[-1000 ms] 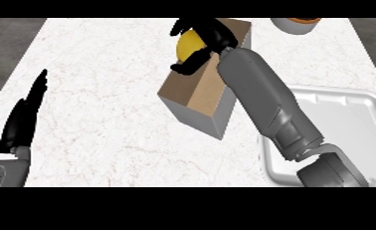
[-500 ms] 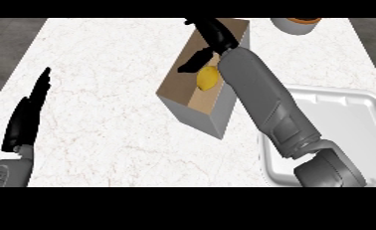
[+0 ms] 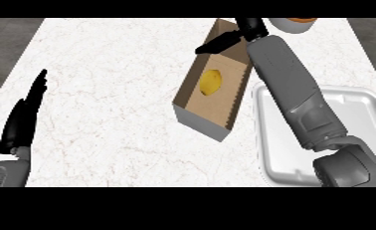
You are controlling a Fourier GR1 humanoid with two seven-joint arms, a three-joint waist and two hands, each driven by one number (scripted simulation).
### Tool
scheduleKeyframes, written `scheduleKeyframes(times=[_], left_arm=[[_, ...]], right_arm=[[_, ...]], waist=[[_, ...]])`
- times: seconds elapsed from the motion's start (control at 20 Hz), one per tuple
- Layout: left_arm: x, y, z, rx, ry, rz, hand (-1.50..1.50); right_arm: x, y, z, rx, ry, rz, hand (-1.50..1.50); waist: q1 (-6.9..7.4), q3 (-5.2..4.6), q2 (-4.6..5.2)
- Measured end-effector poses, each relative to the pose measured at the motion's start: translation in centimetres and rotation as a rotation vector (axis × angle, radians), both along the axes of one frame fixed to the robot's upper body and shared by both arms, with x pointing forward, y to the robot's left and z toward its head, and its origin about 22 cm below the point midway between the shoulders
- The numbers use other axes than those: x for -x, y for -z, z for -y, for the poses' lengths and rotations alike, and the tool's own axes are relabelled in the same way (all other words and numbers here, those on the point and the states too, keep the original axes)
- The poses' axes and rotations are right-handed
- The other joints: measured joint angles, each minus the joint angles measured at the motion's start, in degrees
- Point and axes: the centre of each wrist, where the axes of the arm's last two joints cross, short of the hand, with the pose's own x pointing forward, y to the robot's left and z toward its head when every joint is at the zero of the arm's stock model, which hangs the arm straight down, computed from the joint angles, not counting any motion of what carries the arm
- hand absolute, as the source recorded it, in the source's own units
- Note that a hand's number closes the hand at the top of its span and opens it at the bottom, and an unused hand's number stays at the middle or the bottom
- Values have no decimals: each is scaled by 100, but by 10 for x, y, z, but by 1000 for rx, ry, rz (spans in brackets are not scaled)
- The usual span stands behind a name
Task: Pick the lemon from the tray and place it in the cardboard box
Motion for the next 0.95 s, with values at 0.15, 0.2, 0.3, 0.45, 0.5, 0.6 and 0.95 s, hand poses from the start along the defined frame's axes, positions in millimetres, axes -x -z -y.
scheduleKeyframes(times=[0.15,0.2,0.3,0.45,0.5,0.6,0.95], left_arm=[[-1,-3,1,1,0,4,0],[-1,-3,-2,-1,0,4,0],[-1,-6,-4,-3,0,1,0],[-1,-3,0,1,5,6,0],[-1,-3,-1,-1,5,6,0],[-6,-6,-1,-3,8,11,0],[-10,-3,2,4,25,13,0]], right_arm=[[-6,-9,38,-55,14,-14,-150],[-7,-10,50,-66,25,-18,-150],[-8,-13,79,-79,49,-20,-150],[-5,-17,124,-86,86,-26,-150],[-3,-18,142,-88,98,-27,-150],[1,-23,169,-84,116,-24,-150],[26,-29,250,-34,118,-27,-150]], waist=[[-3,1,-2],[-10,1,-3],[-9,1,-1],[17,4,19],[17,3,22],[40,6,43],[116,13,81]])
